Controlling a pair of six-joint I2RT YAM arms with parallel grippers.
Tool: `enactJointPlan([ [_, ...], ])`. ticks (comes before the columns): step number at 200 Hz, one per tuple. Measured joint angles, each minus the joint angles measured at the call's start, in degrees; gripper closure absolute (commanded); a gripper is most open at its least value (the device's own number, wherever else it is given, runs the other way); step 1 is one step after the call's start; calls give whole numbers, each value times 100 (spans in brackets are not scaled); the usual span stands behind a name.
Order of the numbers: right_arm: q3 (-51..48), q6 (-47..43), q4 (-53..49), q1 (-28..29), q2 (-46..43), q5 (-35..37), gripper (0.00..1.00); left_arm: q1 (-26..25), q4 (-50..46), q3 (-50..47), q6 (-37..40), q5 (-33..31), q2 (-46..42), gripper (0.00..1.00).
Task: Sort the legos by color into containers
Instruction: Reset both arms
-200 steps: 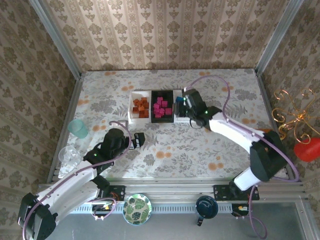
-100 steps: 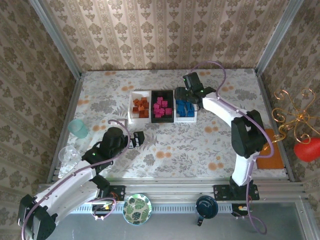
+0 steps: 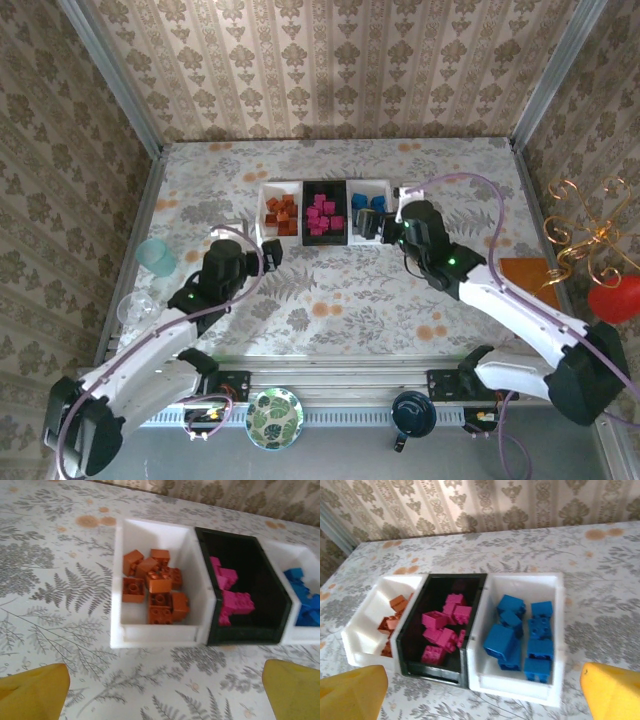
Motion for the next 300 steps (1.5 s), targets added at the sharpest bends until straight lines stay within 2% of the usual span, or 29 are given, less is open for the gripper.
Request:
enactJointPlan([
  [35, -765, 22, 109, 0, -693, 577, 0, 568, 367, 17, -2, 26, 518, 0],
  [69, -817, 216, -35, -4, -780, 1338, 0, 979, 826, 57, 343, 42, 826, 0],
  [123, -817, 315, -105, -286, -409, 1456, 0, 2264, 1250, 789, 914, 76, 1742, 0],
  [156, -815, 210, -254, -409, -339, 1456, 0, 2498, 1694, 811, 1711, 247, 2107, 0],
  [200, -828, -28, -203, -444, -422, 1456, 0, 2778, 1770, 800, 2564, 382, 2774, 0],
  [217, -857, -87, -173, -503, -472, 1456, 0, 2813, 2194, 577, 2802, 474, 2933, 0],
  [252, -1023, -223, 4, -730, -476, 1403, 0, 2903, 3126, -20, 3077, 901, 3316, 0],
  [280, -1257, -518, 243, -918, -501, 1067, 0, 2988, 3469, -48, 3136, 1246, 3626, 0],
  [300, -1370, -769, 490, -1049, -509, 820, 0, 3241, 3731, -50, 3128, 1585, 3644, 0],
])
